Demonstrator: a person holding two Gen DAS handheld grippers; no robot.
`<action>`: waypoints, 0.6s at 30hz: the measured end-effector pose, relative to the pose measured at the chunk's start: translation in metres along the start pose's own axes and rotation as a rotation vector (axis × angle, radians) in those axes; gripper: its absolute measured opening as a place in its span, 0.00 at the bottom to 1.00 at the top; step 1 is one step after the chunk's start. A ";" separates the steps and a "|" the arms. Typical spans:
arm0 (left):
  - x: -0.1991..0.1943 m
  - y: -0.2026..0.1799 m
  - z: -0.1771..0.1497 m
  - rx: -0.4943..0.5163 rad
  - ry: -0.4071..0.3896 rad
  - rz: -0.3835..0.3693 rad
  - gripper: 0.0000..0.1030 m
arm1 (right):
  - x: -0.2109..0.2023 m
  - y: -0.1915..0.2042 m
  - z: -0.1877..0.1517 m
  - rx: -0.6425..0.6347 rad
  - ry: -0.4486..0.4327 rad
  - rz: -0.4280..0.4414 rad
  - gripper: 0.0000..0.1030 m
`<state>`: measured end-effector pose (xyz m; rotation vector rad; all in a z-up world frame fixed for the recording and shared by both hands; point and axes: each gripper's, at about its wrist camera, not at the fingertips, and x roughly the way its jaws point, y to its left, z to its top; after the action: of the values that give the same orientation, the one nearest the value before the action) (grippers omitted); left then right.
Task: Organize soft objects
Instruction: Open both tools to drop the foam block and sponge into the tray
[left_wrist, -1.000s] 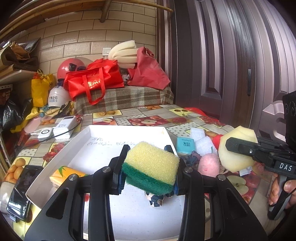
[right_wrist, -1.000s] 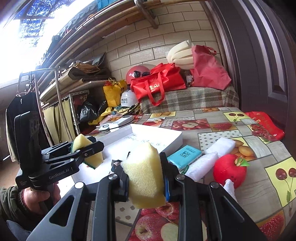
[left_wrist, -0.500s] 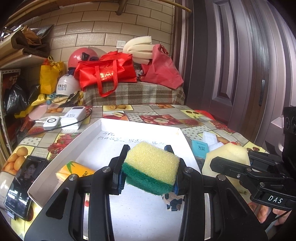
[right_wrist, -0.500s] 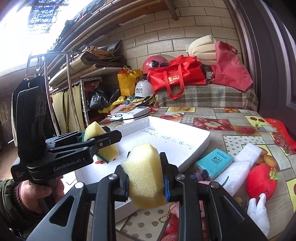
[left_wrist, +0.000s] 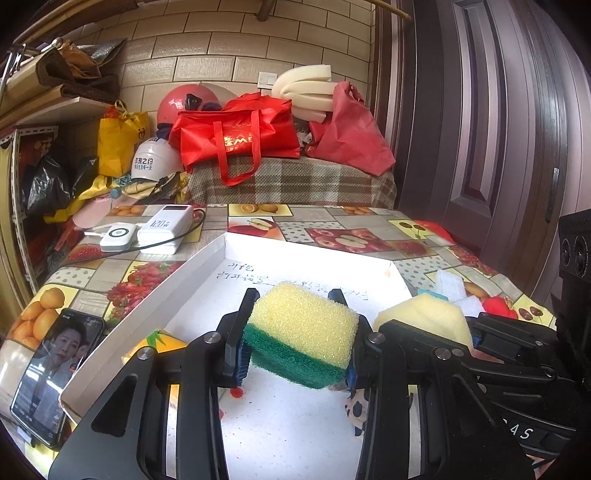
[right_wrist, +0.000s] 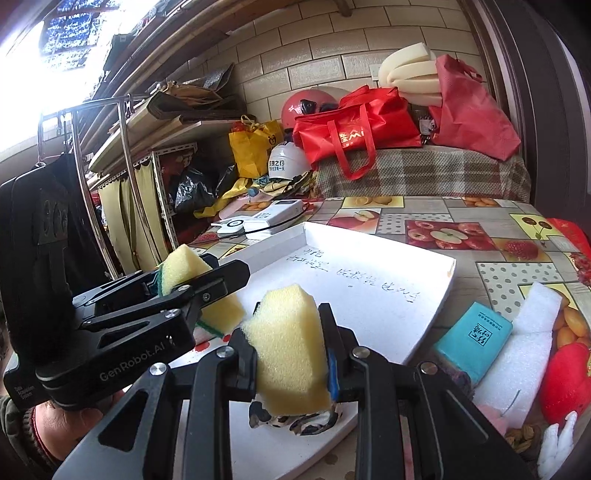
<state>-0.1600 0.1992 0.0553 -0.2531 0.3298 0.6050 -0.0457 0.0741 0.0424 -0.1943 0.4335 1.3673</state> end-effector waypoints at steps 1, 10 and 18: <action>0.002 0.003 0.000 -0.012 0.008 0.000 0.37 | 0.002 -0.001 0.001 0.007 0.001 -0.004 0.25; 0.009 0.008 0.002 -0.043 0.035 0.017 0.37 | 0.017 -0.015 0.004 0.101 0.043 -0.040 0.25; -0.009 0.014 0.000 -0.073 -0.056 0.124 0.71 | 0.011 -0.017 0.005 0.124 0.012 -0.116 0.84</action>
<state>-0.1748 0.2057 0.0567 -0.2864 0.2714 0.7454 -0.0262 0.0828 0.0403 -0.1239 0.5083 1.2225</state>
